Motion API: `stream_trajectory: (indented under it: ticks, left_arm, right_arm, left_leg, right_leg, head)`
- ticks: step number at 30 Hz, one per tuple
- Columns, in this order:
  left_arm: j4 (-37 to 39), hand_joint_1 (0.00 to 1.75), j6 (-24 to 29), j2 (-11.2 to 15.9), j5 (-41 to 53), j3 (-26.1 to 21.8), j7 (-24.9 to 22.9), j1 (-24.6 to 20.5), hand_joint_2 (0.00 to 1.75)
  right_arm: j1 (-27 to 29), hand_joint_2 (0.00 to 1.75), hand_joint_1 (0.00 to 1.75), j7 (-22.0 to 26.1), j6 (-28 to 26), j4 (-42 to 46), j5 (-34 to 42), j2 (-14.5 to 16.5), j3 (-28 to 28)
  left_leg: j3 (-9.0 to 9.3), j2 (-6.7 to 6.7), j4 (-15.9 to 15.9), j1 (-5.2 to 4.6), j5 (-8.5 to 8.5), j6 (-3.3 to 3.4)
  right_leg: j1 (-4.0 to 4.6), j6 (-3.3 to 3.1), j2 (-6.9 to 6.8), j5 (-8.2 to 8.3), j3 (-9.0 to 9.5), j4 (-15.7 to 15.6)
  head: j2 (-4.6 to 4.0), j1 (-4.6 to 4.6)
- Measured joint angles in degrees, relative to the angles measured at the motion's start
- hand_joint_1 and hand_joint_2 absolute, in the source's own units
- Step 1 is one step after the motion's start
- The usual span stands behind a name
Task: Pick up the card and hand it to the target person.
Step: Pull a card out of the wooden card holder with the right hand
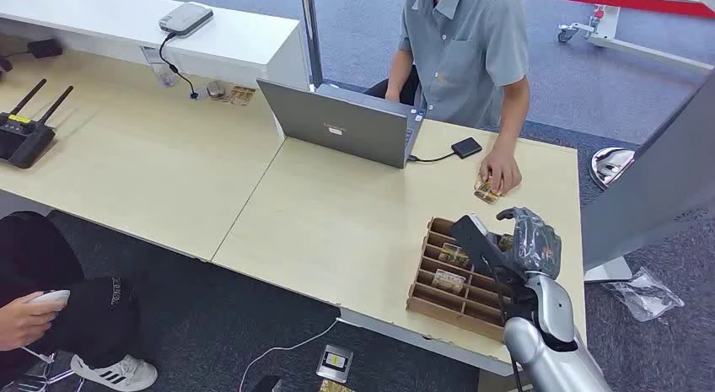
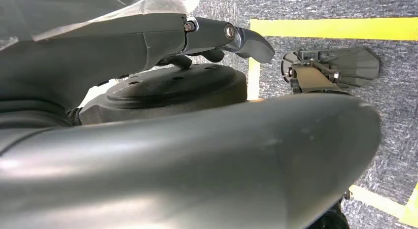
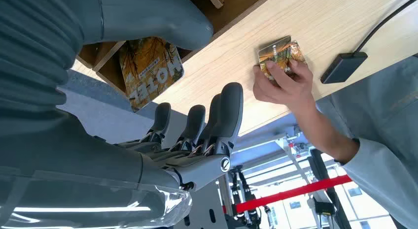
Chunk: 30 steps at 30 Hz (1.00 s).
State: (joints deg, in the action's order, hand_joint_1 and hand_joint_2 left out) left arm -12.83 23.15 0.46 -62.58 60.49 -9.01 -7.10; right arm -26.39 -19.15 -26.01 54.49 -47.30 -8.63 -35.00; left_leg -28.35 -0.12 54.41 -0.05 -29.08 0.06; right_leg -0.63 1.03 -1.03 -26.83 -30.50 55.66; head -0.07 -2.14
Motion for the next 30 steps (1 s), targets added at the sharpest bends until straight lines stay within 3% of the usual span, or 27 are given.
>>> stream_trajectory:
  ticks: [30]
  left_arm:
    - [0.00,0.00,-0.82,0.11,0.09,0.01,-0.04,0.01,0.00]
  right_arm:
    - [1.89,1.75,0.87,-1.36,0.61,1.98,-0.36,-1.45,1.00]
  left_leg:
    - [0.00,0.00,0.00,0.00,-0.01,0.01]
  right_leg:
    - [0.00,0.00,0.00,0.00,0.00,-0.01]
  head:
    - [-0.01,0.00]
